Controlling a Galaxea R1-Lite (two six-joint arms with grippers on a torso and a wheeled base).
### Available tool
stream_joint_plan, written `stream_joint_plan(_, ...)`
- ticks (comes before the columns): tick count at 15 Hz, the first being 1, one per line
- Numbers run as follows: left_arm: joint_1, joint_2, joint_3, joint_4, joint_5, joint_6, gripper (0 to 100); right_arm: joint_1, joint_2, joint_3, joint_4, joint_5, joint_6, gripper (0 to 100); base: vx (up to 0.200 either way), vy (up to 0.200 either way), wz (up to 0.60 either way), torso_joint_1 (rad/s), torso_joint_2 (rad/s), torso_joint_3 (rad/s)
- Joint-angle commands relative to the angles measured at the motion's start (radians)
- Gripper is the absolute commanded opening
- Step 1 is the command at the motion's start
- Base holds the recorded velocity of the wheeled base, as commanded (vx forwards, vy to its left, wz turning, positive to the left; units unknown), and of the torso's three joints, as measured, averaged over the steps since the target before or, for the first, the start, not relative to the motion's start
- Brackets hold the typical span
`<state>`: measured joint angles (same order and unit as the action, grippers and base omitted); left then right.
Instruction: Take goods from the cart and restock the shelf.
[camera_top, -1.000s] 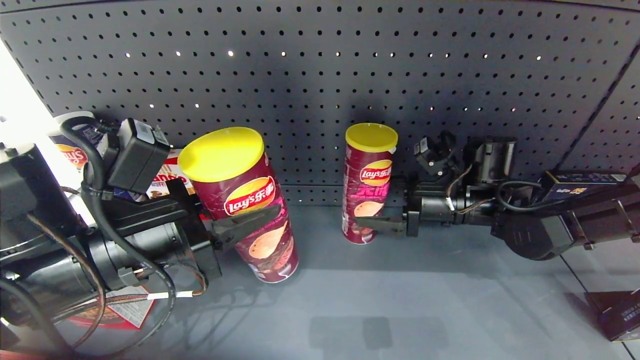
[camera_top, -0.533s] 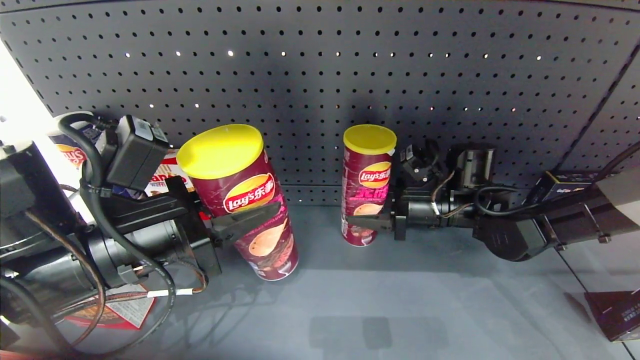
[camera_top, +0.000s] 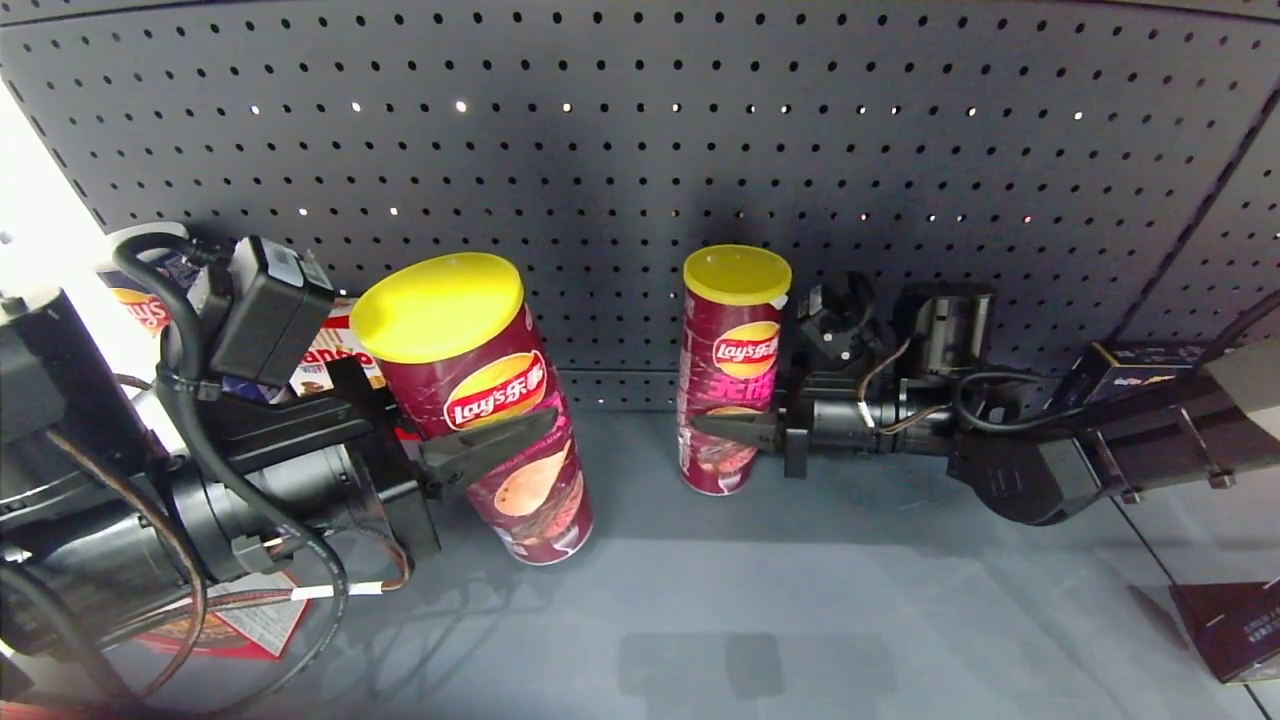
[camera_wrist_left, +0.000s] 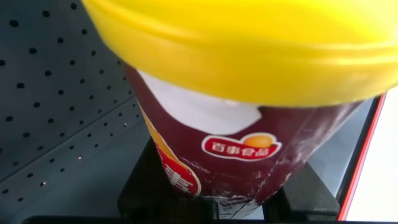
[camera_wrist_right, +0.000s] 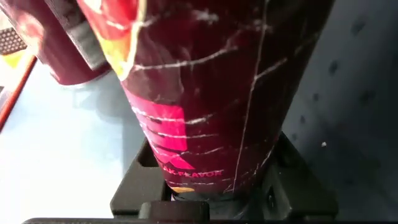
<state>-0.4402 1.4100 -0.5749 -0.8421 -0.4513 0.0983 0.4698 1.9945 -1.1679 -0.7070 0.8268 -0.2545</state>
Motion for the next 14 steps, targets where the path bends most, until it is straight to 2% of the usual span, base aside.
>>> stream_joint_plan(1,0.0,-0.006,-0.005,-0.002,0.0,0.0,0,0.013,-0.1,0.027,-0.005,-0.006,0.003,0,0.0,0.0,0.0,0.0,0.0,0.0)
stream_joint_plan(4,-0.002,-0.008,-0.008,-0.002,0.005,0.0,0,0.053,-0.23,0.166,-0.005,-0.009,0.009,0,0.0,0.0,0.0,0.0,0.0,0.0)
stream_joint_plan(6,0.0,-0.006,-0.02,-0.002,0.006,0.0,0,0.096,-0.295,0.275,-0.025,-0.058,0.011,0,0.0,0.0,0.0,0.0,0.0,0.0)
stream_joint_plan(10,0.0,-0.006,-0.033,0.002,0.022,0.0,0,0.153,-0.356,0.482,-0.152,-0.126,0.02,0,0.0,0.0,0.0,0.0,0.0,0.0)
stream_joint_plan(14,-0.002,-0.006,-0.034,0.003,0.025,0.0,0,0.176,-0.347,0.597,-0.269,-0.166,0.066,0,0.0,0.0,0.0,0.0,0.0,0.0)
